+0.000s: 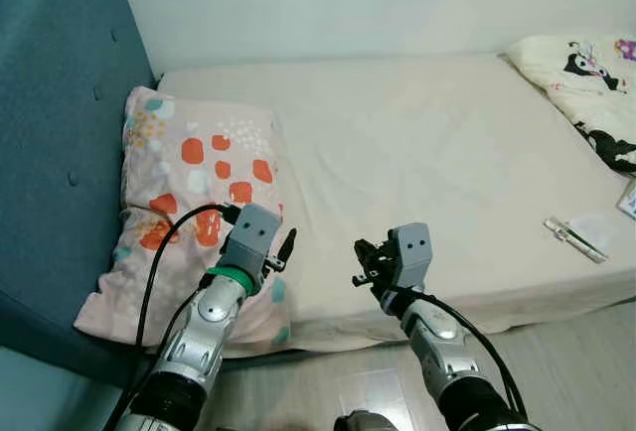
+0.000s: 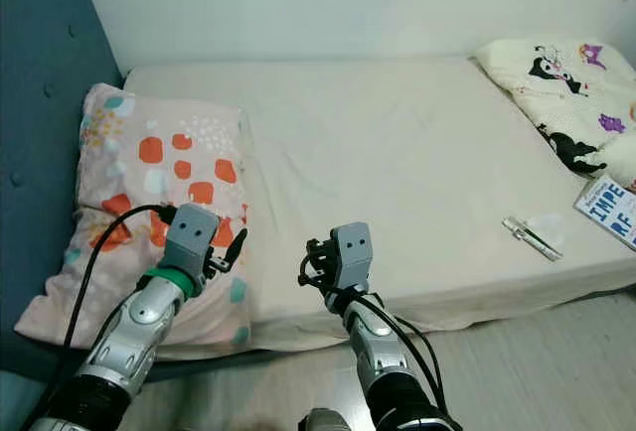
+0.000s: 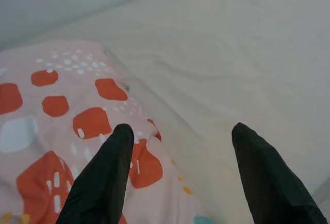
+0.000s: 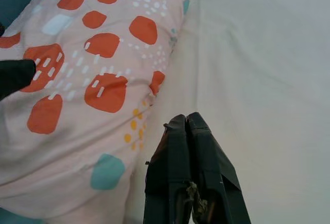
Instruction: Clean up the room
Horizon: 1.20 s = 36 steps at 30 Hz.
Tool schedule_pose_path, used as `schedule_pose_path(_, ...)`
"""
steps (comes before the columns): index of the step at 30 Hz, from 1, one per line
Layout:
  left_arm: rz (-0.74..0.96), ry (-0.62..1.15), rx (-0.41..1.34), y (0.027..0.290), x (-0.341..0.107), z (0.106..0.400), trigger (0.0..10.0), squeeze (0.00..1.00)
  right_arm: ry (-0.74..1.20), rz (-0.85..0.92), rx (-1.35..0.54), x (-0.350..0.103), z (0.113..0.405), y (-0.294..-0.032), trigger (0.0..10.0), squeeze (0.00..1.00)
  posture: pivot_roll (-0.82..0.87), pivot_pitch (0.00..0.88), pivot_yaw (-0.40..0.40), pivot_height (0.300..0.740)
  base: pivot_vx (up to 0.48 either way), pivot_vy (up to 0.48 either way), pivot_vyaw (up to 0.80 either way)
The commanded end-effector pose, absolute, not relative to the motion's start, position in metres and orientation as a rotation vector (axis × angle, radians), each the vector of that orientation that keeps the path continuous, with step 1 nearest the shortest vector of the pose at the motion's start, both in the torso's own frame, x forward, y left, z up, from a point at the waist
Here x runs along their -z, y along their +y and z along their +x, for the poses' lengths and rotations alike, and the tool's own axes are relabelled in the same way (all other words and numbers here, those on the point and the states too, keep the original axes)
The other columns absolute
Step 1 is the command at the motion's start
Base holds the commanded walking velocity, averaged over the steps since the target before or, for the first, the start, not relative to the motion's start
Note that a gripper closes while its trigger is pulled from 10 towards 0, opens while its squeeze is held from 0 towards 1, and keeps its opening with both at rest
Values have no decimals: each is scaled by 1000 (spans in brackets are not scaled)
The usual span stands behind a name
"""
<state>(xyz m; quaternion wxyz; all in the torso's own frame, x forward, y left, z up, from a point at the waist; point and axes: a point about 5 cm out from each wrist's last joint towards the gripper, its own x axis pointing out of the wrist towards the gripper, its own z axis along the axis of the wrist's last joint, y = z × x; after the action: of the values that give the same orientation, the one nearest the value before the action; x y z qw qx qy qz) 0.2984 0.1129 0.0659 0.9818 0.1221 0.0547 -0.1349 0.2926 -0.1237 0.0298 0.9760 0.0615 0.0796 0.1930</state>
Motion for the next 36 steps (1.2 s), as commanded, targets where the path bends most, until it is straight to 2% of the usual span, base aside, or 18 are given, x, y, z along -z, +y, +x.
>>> schedule_pose_path(1, 252, 118, 271, 113, -63, 297, 10000, 0, 182, 126, -385, -24, 289, -124, 10000, 0, 40, 0, -22, 740, 0, -472, 0)
schedule_pose_path(18, 259, 124, 266, 114, -61, 298, 10000, 0, 179, 119, -394, -25, 289, -123, 10000, 0, 44, 0, -23, 740, 0, -462, 0)
schedule_pose_path(36, 226, 134, 253, 116, -60, 299, 10000, 0, 182, 132, -387, -24, 288, -124, 10000, 0, 42, 0, -19, 740, 0, 0, 0)
